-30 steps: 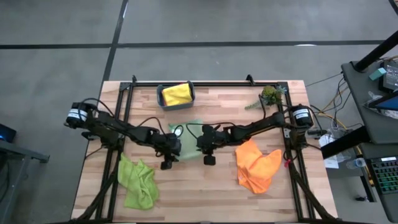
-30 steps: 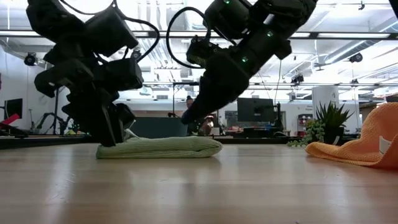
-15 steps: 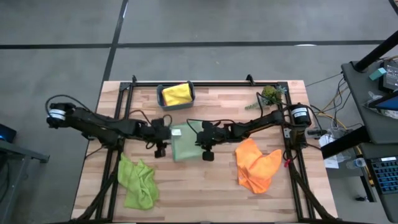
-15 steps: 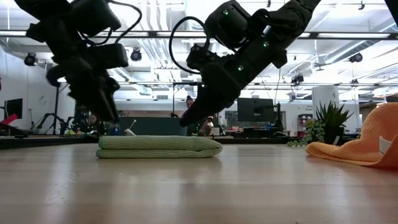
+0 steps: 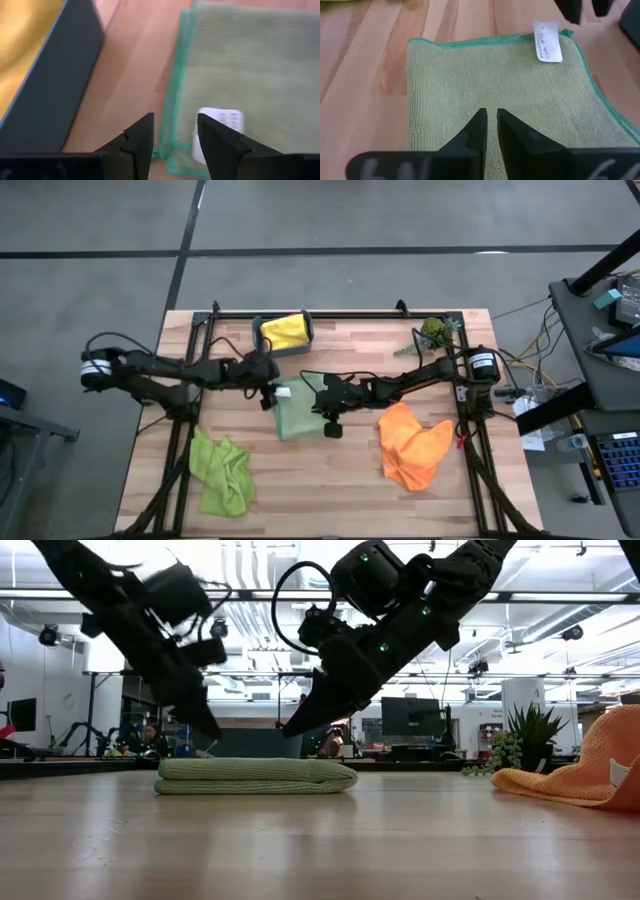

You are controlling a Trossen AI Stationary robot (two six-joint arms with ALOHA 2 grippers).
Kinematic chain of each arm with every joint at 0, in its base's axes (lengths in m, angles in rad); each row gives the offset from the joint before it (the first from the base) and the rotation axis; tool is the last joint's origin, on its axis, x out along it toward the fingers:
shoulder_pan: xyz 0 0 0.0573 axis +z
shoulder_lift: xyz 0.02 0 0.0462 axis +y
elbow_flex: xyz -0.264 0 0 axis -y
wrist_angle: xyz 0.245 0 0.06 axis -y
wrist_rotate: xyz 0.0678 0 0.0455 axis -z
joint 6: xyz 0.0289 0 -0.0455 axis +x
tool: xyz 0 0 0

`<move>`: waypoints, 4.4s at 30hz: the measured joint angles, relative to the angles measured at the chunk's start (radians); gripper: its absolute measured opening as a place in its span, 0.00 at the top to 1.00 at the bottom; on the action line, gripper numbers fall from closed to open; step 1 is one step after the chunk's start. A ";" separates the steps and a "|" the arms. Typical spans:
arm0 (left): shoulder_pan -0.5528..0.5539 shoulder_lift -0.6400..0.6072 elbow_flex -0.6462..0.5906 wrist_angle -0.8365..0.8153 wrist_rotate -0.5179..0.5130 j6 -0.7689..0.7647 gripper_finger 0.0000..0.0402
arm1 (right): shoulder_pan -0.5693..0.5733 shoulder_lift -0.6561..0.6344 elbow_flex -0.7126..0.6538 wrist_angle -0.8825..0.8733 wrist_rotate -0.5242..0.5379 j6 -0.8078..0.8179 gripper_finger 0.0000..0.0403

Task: Fold microfiber towels
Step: Fold the green microfiber towel

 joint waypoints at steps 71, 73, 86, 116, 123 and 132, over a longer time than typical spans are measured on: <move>0.050 0.039 -0.007 0.000 0.176 0.009 0.68 | 0.000 0.000 -0.005 0.007 0.000 -0.002 0.92; 0.050 0.048 -0.007 -0.003 0.176 0.009 0.70 | 0.000 0.000 -0.005 0.007 0.000 -0.002 0.92; 0.053 0.094 -0.013 0.007 0.119 -0.068 0.72 | 0.000 0.000 -0.005 0.007 0.000 -0.003 0.92; 0.073 0.085 0.004 -0.016 0.212 -0.463 0.68 | 0.000 0.000 -0.005 0.007 -0.001 -0.004 0.92; 0.073 0.081 0.004 -0.026 0.225 -0.549 0.58 | 0.000 0.000 -0.005 0.007 -0.001 -0.003 0.92; 0.073 0.091 -0.004 -0.016 0.202 -0.593 0.57 | 0.000 0.000 -0.005 0.007 -0.001 -0.004 0.92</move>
